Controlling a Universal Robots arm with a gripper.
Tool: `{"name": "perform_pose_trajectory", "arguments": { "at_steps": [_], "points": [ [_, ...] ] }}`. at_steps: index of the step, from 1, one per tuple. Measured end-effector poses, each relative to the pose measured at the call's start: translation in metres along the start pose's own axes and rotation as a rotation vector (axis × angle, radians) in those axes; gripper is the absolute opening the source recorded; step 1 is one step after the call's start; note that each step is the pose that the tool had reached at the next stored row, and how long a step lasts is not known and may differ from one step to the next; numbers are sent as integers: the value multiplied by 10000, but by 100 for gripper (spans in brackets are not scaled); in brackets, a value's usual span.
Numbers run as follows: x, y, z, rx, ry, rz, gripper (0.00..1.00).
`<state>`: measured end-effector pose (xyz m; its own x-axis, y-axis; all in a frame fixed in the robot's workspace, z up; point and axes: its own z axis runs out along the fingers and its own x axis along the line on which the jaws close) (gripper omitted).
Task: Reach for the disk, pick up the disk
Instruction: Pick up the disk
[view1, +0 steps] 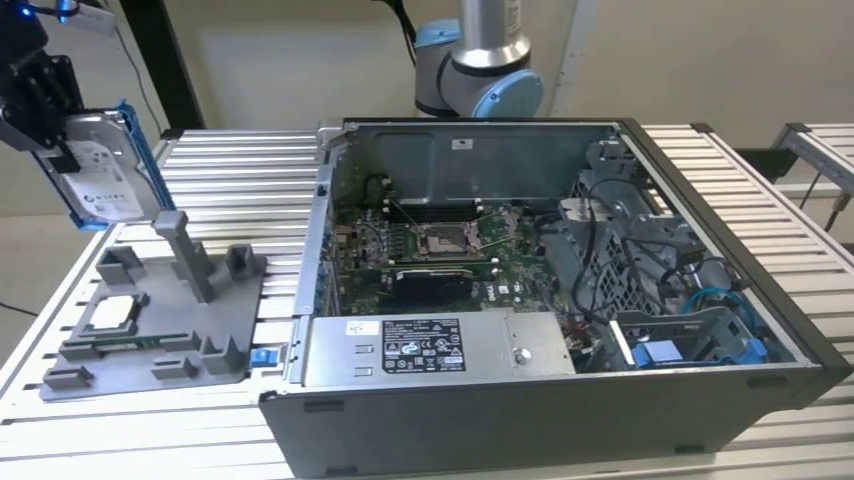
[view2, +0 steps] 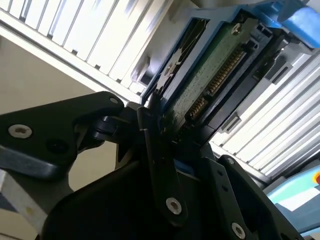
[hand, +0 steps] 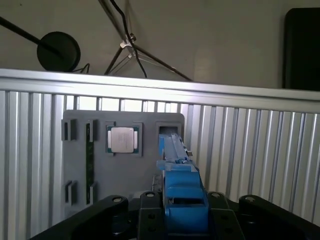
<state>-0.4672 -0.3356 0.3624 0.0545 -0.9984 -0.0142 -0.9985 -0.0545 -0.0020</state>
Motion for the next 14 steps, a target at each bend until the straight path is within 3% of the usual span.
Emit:
{"name": "perform_pose_trajectory", "arguments": {
  "at_steps": [14],
  "points": [
    [-5, -1, -339, 0, 1, 63, 0]
  ]
}}
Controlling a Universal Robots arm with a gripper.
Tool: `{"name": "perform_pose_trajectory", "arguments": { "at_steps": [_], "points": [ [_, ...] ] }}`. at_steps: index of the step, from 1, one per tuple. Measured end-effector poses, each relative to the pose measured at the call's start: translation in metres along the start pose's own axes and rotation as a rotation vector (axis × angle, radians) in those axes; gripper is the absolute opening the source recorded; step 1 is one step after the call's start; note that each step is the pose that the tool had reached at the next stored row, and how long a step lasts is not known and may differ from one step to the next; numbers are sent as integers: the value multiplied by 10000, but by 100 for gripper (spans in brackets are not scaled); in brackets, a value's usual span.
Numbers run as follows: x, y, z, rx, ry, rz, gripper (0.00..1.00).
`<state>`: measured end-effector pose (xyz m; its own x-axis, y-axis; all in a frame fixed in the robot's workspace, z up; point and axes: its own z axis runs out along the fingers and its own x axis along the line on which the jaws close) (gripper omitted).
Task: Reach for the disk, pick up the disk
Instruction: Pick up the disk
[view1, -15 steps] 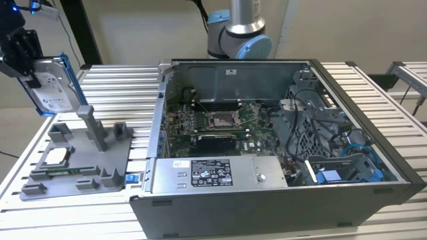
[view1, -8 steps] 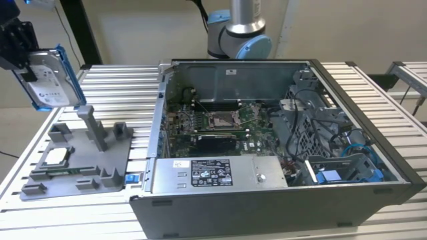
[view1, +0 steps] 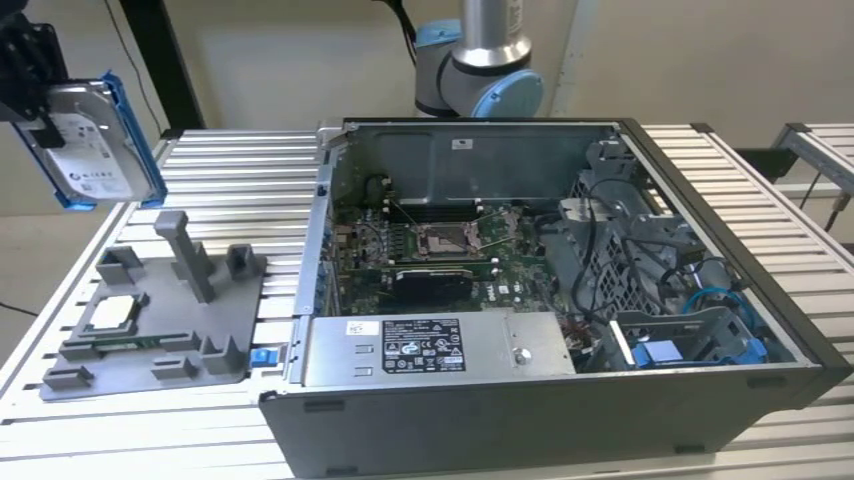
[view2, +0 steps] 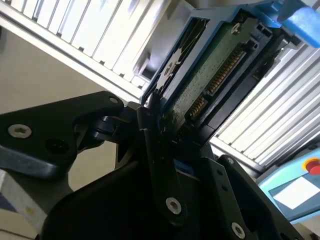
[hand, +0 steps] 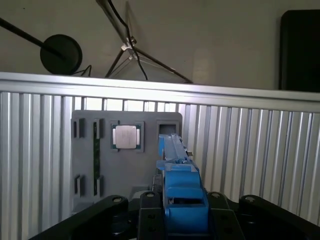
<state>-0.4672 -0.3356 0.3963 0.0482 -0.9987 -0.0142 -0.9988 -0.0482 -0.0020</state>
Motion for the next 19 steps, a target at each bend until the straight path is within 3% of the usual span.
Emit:
{"name": "perform_pose_trajectory", "arguments": {
  "at_steps": [10, 19],
  "points": [
    [-3, 0, -243, 1, 0, 33, 0],
    [-8, -1, -575, 3, 0, 46, 0]
  ]
}}
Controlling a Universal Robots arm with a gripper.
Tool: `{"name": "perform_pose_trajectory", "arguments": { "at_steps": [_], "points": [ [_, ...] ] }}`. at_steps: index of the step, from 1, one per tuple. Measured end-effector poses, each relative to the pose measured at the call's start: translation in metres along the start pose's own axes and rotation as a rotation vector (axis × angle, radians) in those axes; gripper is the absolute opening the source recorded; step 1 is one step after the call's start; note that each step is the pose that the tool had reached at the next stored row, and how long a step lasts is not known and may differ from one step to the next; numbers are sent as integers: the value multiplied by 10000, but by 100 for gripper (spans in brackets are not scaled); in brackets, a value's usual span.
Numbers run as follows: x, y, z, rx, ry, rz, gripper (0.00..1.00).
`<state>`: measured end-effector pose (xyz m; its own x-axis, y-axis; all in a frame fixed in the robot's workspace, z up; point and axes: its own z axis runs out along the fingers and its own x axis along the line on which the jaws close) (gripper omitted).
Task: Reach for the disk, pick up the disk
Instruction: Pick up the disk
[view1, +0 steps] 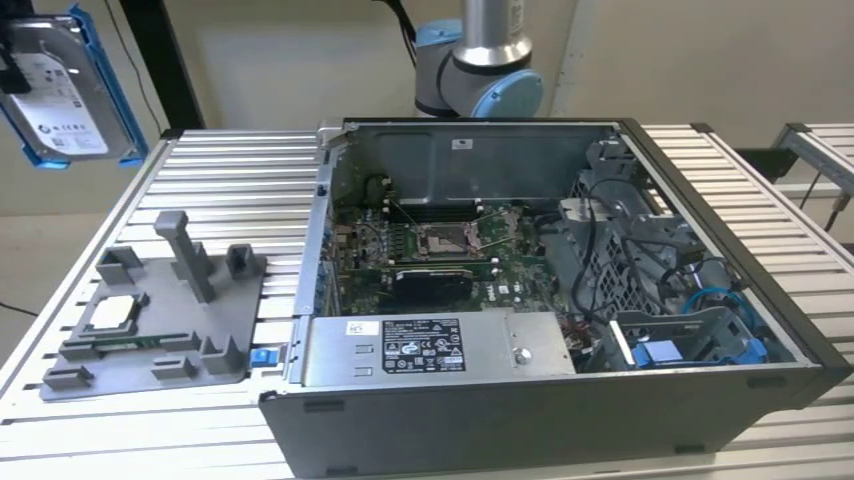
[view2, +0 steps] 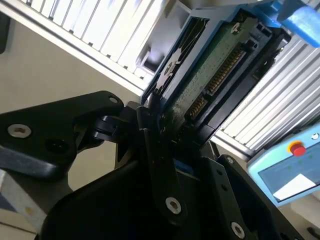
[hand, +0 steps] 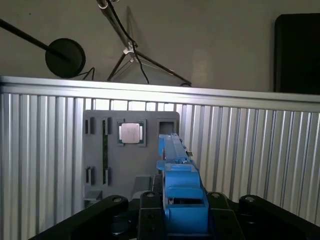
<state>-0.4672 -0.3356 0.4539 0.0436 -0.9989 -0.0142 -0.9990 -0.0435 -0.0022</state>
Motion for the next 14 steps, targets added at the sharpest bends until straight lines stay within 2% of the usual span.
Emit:
{"name": "perform_pose_trajectory", "arguments": {
  "at_steps": [5, 14],
  "points": [
    [-2, 1, -164, -1, 0, 4, 0],
    [-6, 1, -398, -3, 1, 4, 0]
  ]
}}
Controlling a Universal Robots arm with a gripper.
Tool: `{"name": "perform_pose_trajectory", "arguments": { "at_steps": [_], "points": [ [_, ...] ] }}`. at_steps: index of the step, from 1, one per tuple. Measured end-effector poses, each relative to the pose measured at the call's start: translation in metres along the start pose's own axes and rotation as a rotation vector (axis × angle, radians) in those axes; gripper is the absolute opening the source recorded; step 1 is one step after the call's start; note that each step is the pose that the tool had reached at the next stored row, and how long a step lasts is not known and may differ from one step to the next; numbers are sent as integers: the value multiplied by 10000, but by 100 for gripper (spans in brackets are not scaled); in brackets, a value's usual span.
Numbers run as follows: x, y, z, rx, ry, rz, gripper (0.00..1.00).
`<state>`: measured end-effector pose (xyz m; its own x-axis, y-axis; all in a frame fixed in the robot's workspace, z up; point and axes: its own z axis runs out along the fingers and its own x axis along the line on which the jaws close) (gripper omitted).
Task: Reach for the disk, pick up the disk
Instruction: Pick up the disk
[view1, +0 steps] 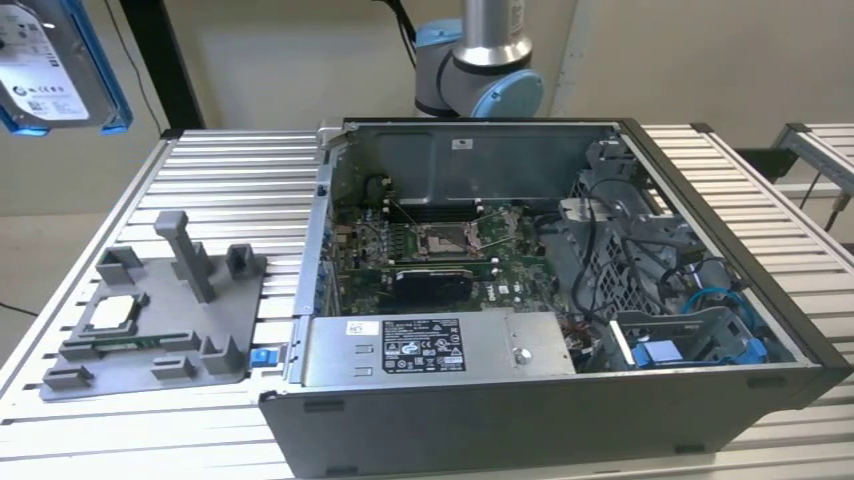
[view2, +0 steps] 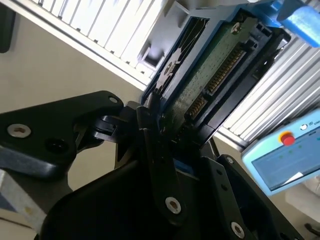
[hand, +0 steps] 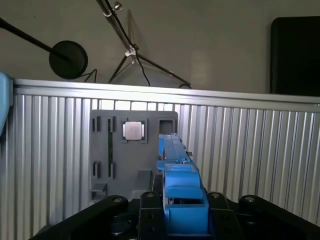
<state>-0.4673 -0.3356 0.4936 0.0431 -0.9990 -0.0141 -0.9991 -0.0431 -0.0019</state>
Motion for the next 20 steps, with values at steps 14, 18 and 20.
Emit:
{"name": "perform_pose_trajectory", "arguments": {
  "at_steps": [14, 18, 20],
  "points": [
    [6, -154, -40, -10, -1, 0, 0],
    [16, -367, -40, -32, -2, 0, 0],
    [19, -458, -40, -40, -3, 0, 0]
  ]
}}
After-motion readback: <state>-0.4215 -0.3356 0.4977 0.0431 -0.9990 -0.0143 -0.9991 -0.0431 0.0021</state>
